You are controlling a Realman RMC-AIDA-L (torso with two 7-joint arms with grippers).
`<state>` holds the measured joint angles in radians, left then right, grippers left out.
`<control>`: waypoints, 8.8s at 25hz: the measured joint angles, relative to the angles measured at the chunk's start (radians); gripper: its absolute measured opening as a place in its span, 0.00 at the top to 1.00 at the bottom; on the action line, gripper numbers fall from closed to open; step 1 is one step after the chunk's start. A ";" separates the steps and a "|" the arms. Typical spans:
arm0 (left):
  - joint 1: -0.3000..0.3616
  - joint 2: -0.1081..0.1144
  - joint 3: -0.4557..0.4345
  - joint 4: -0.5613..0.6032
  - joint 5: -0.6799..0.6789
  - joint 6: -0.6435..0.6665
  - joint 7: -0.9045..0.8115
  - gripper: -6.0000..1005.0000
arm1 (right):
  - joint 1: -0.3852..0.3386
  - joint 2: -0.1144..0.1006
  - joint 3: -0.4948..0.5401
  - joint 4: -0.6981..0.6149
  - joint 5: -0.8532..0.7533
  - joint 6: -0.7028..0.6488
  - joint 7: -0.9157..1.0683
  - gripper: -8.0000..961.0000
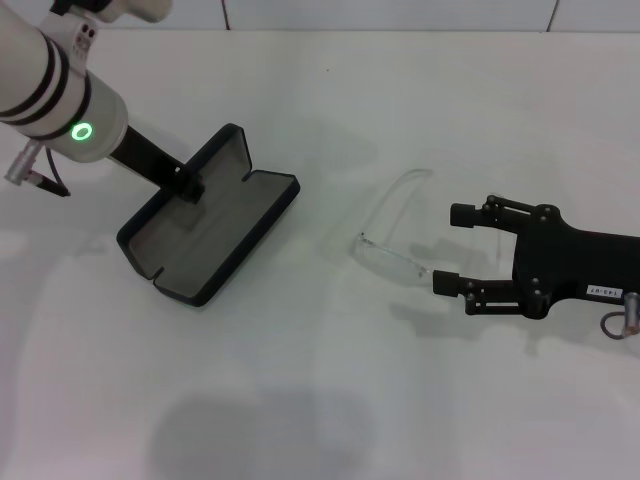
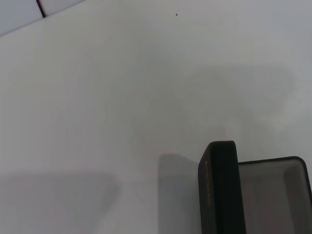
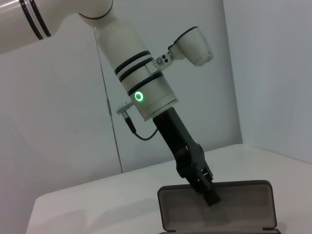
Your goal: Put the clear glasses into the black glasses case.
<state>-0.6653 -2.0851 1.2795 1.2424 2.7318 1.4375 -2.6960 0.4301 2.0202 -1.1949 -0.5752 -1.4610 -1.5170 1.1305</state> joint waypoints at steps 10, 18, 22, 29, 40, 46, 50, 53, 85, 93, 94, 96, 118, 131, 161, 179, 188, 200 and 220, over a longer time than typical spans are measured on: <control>0.004 -0.004 0.048 0.081 -0.013 -0.014 0.101 0.80 | -0.002 0.000 0.000 0.004 0.014 0.000 0.000 0.09; 0.016 -0.004 0.185 0.143 -0.017 -0.134 0.360 0.80 | -0.011 0.005 0.000 0.005 0.015 -0.008 -0.001 0.09; 0.046 -0.004 0.279 0.143 0.071 -0.233 0.481 0.80 | -0.021 0.005 -0.005 0.011 0.034 -0.013 -0.002 0.09; 0.054 -0.006 0.367 0.113 0.087 -0.297 0.588 0.79 | -0.025 0.003 -0.002 0.071 0.078 -0.047 -0.044 0.09; 0.027 -0.006 0.440 0.056 0.013 -0.380 0.616 0.79 | -0.036 0.001 0.000 0.097 0.092 -0.076 -0.060 0.09; 0.022 -0.008 0.457 0.048 -0.004 -0.391 0.613 0.79 | -0.040 0.000 0.000 0.097 0.093 -0.076 -0.062 0.09; 0.012 -0.006 0.453 0.048 -0.053 -0.387 0.616 0.79 | -0.041 0.000 0.000 0.097 0.093 -0.083 -0.063 0.09; 0.011 -0.006 0.446 0.048 -0.075 -0.389 0.621 0.79 | -0.041 0.000 0.000 0.097 0.093 -0.085 -0.063 0.09; 0.362 -0.002 -0.091 0.086 -1.281 -0.068 1.307 0.65 | -0.047 -0.004 0.012 0.089 0.093 -0.079 -0.057 0.09; 0.449 -0.001 -0.150 -0.161 -1.442 0.068 1.382 0.63 | -0.038 -0.039 0.058 -0.008 0.072 -0.085 0.089 0.09; 0.449 0.001 -0.156 -0.200 -1.439 0.082 1.383 0.63 | -0.038 -0.045 0.059 -0.045 0.060 -0.081 0.129 0.09; 0.450 0.005 -0.177 -0.270 -1.436 0.113 1.389 0.63 | -0.036 -0.056 0.063 -0.141 0.020 -0.070 0.234 0.09; 0.532 0.000 -0.241 -0.546 -1.373 0.189 1.667 0.17 | 0.502 -0.013 0.034 -0.607 -0.947 -0.318 1.327 0.11; 0.531 0.000 -0.245 -0.559 -1.362 0.174 1.689 0.17 | 0.564 0.006 -0.322 -0.525 -0.997 -0.147 1.513 0.11; 0.527 -0.003 -0.239 -0.560 -1.362 0.162 1.696 0.17 | 0.537 0.008 -0.542 -0.395 -0.918 0.128 1.493 0.53; 0.532 -0.001 -0.244 -0.560 -1.362 0.168 1.696 0.17 | 0.434 0.002 -0.501 -0.589 -0.928 0.035 1.502 0.88; 0.517 -0.001 -0.244 -0.551 -1.403 0.203 1.687 0.18 | 0.275 0.000 -0.428 -0.923 -0.917 -0.019 1.488 0.88; 0.481 0.002 -0.309 -0.538 -1.565 0.373 1.598 0.18 | 0.020 0.006 -0.238 -1.050 -0.414 -0.016 0.911 0.89; 0.309 -0.001 -0.269 -0.539 -1.628 0.364 1.426 0.55 | -0.049 0.008 -0.262 -0.329 0.181 -0.117 -0.231 0.89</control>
<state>-0.3559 -2.0861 1.0105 0.7031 1.1040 1.8012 -1.2700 0.3807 2.0277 -1.4574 -0.9039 -1.2804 -1.6339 0.9000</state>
